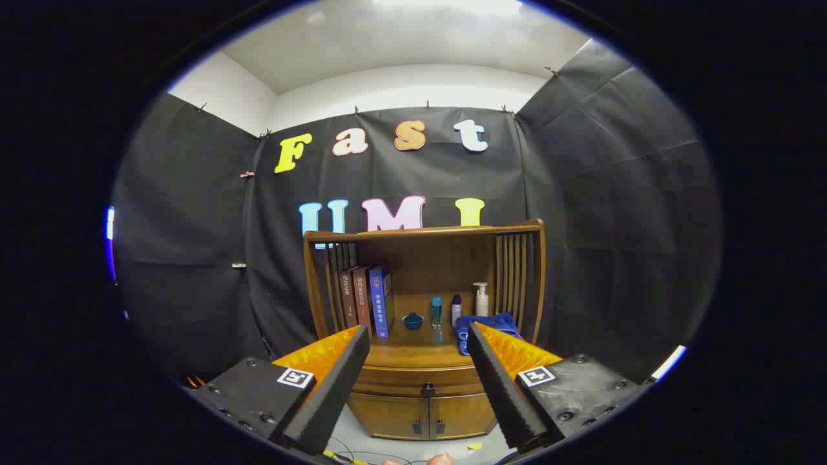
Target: Pull open the drawer, take out the items inside it, and place them on the countertop above the cabinet.
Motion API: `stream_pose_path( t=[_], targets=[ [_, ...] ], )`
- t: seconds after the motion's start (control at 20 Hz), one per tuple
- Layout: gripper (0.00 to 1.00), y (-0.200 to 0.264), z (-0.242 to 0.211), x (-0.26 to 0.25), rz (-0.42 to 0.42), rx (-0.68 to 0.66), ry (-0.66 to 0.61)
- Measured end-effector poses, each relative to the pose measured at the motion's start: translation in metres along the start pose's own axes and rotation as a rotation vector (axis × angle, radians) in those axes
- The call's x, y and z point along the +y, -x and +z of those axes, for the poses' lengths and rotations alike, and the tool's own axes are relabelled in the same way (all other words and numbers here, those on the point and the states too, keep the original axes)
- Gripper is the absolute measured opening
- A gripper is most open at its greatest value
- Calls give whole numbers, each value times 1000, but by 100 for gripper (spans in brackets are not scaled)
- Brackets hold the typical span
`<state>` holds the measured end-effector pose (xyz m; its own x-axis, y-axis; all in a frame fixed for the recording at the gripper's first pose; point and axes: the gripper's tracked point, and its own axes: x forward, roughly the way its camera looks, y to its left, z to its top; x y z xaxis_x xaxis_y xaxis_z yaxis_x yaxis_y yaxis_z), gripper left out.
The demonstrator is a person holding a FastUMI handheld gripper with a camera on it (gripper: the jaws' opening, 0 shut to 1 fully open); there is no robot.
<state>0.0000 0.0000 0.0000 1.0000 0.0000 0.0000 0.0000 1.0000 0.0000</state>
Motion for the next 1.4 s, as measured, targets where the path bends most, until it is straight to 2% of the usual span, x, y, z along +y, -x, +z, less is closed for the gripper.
stream_pose_path(
  t=[1.1,1.4],
  targets=[
    [99,5,10,19,42,-25,28],
    [99,-43,-2,7,42,-16,1]
  ],
)
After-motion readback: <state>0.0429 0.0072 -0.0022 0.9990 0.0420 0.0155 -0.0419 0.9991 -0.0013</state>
